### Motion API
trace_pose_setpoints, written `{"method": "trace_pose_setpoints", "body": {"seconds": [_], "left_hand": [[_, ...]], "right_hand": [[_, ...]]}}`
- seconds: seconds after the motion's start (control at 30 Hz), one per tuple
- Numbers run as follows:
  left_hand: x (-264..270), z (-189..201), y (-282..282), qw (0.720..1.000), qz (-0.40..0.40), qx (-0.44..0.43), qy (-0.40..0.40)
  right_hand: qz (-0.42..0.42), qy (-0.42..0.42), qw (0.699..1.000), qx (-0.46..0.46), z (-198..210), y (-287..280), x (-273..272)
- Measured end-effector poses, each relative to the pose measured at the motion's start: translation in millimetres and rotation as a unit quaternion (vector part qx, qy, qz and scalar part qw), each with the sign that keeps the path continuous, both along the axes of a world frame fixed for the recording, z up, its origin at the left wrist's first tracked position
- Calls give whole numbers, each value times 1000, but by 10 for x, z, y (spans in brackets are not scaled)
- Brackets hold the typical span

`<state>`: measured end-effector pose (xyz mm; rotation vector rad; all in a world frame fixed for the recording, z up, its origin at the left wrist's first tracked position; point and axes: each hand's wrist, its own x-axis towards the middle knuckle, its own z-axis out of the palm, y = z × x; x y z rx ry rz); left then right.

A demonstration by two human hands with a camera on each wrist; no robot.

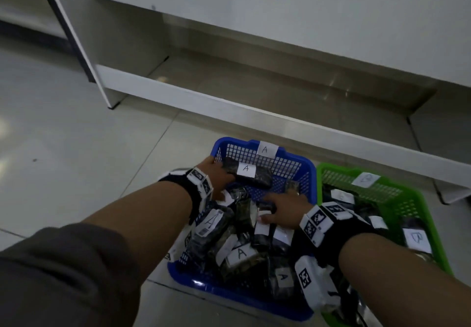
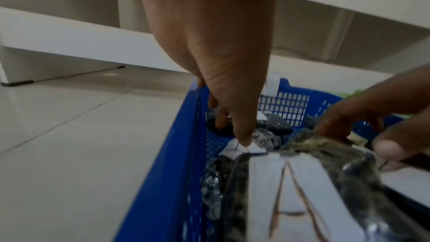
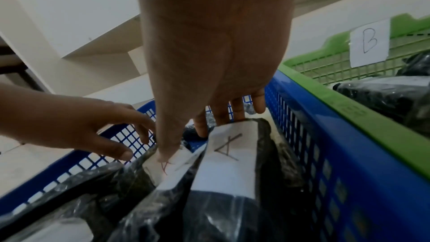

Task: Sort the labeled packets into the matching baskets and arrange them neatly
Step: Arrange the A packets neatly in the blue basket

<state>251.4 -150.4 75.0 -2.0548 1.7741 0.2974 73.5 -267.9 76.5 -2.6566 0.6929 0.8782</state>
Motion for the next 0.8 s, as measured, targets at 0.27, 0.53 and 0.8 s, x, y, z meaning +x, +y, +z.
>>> {"method": "trace_pose_setpoints", "body": {"seconds": [0.27,0.53,0.8], "left_hand": [[-106,-105,-354,982,119,21,146],[-98,-170,-389,976,106,18,188],[177,152,-376,939,213,-127,237]], "right_hand": [[6,-47,999,13,7,-54,-164],[-46,-75,994,71,-24,-170,-103],[-44,-61,995,59,-48,-158,-45]]}}
